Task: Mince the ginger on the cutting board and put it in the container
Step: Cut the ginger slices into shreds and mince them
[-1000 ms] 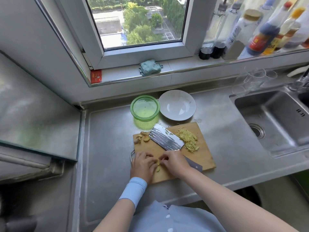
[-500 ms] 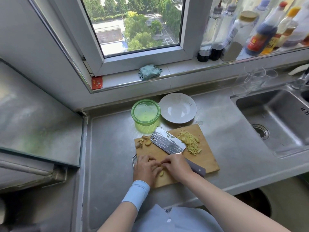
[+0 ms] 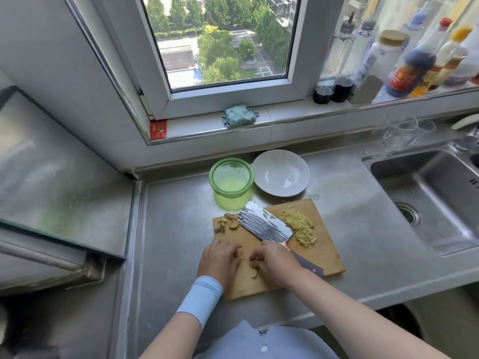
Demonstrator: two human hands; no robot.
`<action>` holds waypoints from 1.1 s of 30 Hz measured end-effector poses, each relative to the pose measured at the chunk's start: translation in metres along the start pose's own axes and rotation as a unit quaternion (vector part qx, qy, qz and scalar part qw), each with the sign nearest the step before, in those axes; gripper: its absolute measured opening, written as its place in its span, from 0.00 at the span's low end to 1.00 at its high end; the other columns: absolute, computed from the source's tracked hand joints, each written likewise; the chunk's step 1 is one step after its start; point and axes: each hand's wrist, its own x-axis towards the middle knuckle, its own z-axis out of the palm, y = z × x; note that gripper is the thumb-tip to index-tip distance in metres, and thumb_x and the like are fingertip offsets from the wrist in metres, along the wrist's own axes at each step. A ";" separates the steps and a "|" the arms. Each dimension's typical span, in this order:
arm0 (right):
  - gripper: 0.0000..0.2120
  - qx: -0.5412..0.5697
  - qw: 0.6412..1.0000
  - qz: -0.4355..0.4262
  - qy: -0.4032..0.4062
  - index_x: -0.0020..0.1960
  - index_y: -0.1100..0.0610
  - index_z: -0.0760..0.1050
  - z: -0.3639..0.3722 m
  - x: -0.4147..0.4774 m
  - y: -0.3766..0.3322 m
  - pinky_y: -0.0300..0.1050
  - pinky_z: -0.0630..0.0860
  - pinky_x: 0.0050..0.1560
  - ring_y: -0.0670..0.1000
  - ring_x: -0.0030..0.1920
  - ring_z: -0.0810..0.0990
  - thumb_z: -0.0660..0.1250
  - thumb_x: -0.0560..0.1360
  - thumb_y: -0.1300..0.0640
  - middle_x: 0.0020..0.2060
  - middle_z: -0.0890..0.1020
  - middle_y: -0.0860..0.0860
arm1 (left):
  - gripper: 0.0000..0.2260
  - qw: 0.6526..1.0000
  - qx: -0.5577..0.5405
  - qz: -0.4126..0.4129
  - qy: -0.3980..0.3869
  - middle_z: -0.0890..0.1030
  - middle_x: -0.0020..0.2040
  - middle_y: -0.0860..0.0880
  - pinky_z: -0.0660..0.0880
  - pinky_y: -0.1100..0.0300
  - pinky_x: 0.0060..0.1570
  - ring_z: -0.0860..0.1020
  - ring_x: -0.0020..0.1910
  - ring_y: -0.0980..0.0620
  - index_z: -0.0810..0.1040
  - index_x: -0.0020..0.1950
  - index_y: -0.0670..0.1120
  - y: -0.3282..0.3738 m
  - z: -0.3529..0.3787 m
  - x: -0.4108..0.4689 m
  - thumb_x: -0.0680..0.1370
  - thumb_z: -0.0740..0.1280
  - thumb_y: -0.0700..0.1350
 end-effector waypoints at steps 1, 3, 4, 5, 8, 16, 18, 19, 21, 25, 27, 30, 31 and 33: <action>0.09 -0.012 1.000 -0.003 -0.001 0.55 0.50 0.84 -0.001 0.000 0.000 0.44 0.74 0.52 0.54 0.54 0.80 0.70 0.77 0.54 0.51 0.79 0.51 | 0.14 1.000 -0.014 0.001 -0.007 0.82 0.46 0.56 0.73 0.54 0.55 0.75 0.51 0.50 0.82 0.57 0.54 0.001 -0.002 -0.003 0.72 0.73 0.45; 0.09 -0.030 1.000 -0.004 0.000 0.56 0.50 0.83 -0.002 0.000 -0.001 0.45 0.74 0.52 0.54 0.54 0.79 0.68 0.78 0.53 0.51 0.79 0.51 | 0.17 0.999 -0.048 0.005 0.002 0.82 0.46 0.57 0.73 0.55 0.55 0.75 0.50 0.50 0.81 0.59 0.54 0.002 -0.004 -0.009 0.71 0.73 0.43; 0.09 -0.035 0.999 -0.002 0.006 0.57 0.49 0.82 -0.003 0.000 -0.002 0.46 0.75 0.52 0.54 0.54 0.79 0.67 0.78 0.52 0.52 0.79 0.51 | 0.18 0.998 -0.063 0.001 0.022 0.82 0.47 0.56 0.73 0.55 0.55 0.75 0.50 0.50 0.81 0.59 0.53 -0.001 -0.004 -0.013 0.71 0.72 0.42; 0.10 -0.038 0.999 0.004 0.015 0.58 0.49 0.81 -0.002 0.000 -0.003 0.46 0.75 0.53 0.54 0.55 0.79 0.66 0.79 0.50 0.53 0.79 0.50 | 0.18 0.996 -0.074 -0.008 0.047 0.82 0.48 0.55 0.74 0.55 0.54 0.75 0.50 0.49 0.81 0.59 0.52 -0.005 -0.003 -0.016 0.70 0.71 0.42; 0.13 -0.052 0.998 0.001 0.046 0.63 0.46 0.78 0.001 0.001 -0.011 0.46 0.74 0.55 0.53 0.57 0.80 0.63 0.80 0.46 0.56 0.78 0.48 | 0.18 0.994 -0.071 -0.053 0.069 0.80 0.51 0.52 0.75 0.54 0.52 0.75 0.51 0.47 0.81 0.58 0.51 -0.020 -0.003 -0.020 0.69 0.71 0.43; 0.12 -0.134 0.991 -0.029 -0.009 0.57 0.46 0.82 0.010 0.012 -0.034 0.46 0.74 0.53 0.54 0.56 0.80 0.70 0.75 0.48 0.54 0.78 0.48 | 0.05 0.997 -0.027 -0.068 0.002 0.80 0.44 0.52 0.74 0.54 0.46 0.76 0.47 0.46 0.85 0.46 0.53 -0.015 -0.007 -0.023 0.71 0.76 0.47; 0.11 -0.146 0.989 -0.030 -0.011 0.58 0.46 0.82 0.010 0.014 -0.034 0.45 0.74 0.54 0.54 0.57 0.79 0.69 0.76 0.48 0.55 0.79 0.49 | 0.06 0.996 -0.034 -0.079 -0.008 0.79 0.47 0.53 0.72 0.57 0.49 0.74 0.49 0.49 0.85 0.49 0.53 -0.013 -0.007 -0.026 0.73 0.74 0.51; 0.11 -0.155 0.987 -0.032 -0.011 0.58 0.46 0.82 0.009 0.014 -0.034 0.45 0.74 0.54 0.54 0.57 0.79 0.69 0.77 0.48 0.55 0.80 0.49 | 0.07 0.996 -0.039 -0.082 -0.008 0.79 0.47 0.54 0.72 0.58 0.50 0.73 0.50 0.50 0.85 0.49 0.54 -0.012 -0.007 -0.028 0.73 0.74 0.52; 0.12 -0.175 0.984 -0.039 -0.011 0.59 0.47 0.82 0.008 0.015 -0.035 0.45 0.74 0.54 0.54 0.57 0.79 0.67 0.78 0.48 0.55 0.80 0.49 | 0.08 0.995 -0.048 -0.086 -0.005 0.79 0.48 0.54 0.71 0.59 0.50 0.73 0.49 0.50 0.84 0.49 0.55 -0.010 -0.007 -0.028 0.72 0.74 0.53; 0.13 -0.190 0.981 -0.040 0.002 0.58 0.48 0.82 0.005 0.020 -0.037 0.44 0.74 0.51 0.55 0.55 0.80 0.62 0.78 0.49 0.53 0.82 0.50 | 0.07 0.998 -0.018 -0.055 -0.012 0.77 0.40 0.54 0.67 0.62 0.40 0.76 0.43 0.49 0.84 0.41 0.55 -0.007 -0.009 -0.022 0.67 0.79 0.51; 0.12 -0.163 0.986 -0.032 0.020 0.57 0.47 0.82 0.002 0.020 -0.037 0.44 0.74 0.50 0.54 0.55 0.80 0.63 0.77 0.49 0.53 0.83 0.49 | 0.10 0.999 0.000 -0.037 -0.023 0.75 0.35 0.55 0.66 0.63 0.34 0.76 0.37 0.50 0.82 0.35 0.55 -0.006 -0.011 -0.019 0.62 0.82 0.51; 0.08 -0.091 0.993 -0.042 0.057 0.53 0.45 0.84 -0.002 0.015 -0.031 0.42 0.71 0.46 0.51 0.51 0.81 0.69 0.75 0.50 0.50 0.81 0.46 | 0.10 0.999 -0.034 -0.029 -0.004 0.75 0.33 0.56 0.69 0.62 0.29 0.76 0.36 0.51 0.83 0.37 0.57 -0.008 -0.005 -0.021 0.62 0.82 0.50; 0.06 -0.082 0.993 -0.055 0.064 0.51 0.44 0.84 -0.003 0.013 -0.030 0.41 0.69 0.43 0.50 0.48 0.81 0.71 0.74 0.51 0.48 0.81 0.45 | 0.09 0.997 -0.062 -0.042 0.000 0.76 0.35 0.56 0.73 0.60 0.31 0.76 0.39 0.50 0.84 0.41 0.57 -0.010 -0.003 -0.022 0.65 0.81 0.49; 0.05 -0.079 0.992 -0.078 0.067 0.45 0.44 0.85 -0.002 0.009 -0.026 0.39 0.68 0.38 0.50 0.41 0.82 0.76 0.70 0.52 0.41 0.82 0.44 | 0.11 0.991 -0.105 -0.080 0.007 0.80 0.41 0.56 0.77 0.56 0.42 0.76 0.46 0.49 0.84 0.51 0.55 -0.011 0.002 -0.025 0.70 0.76 0.47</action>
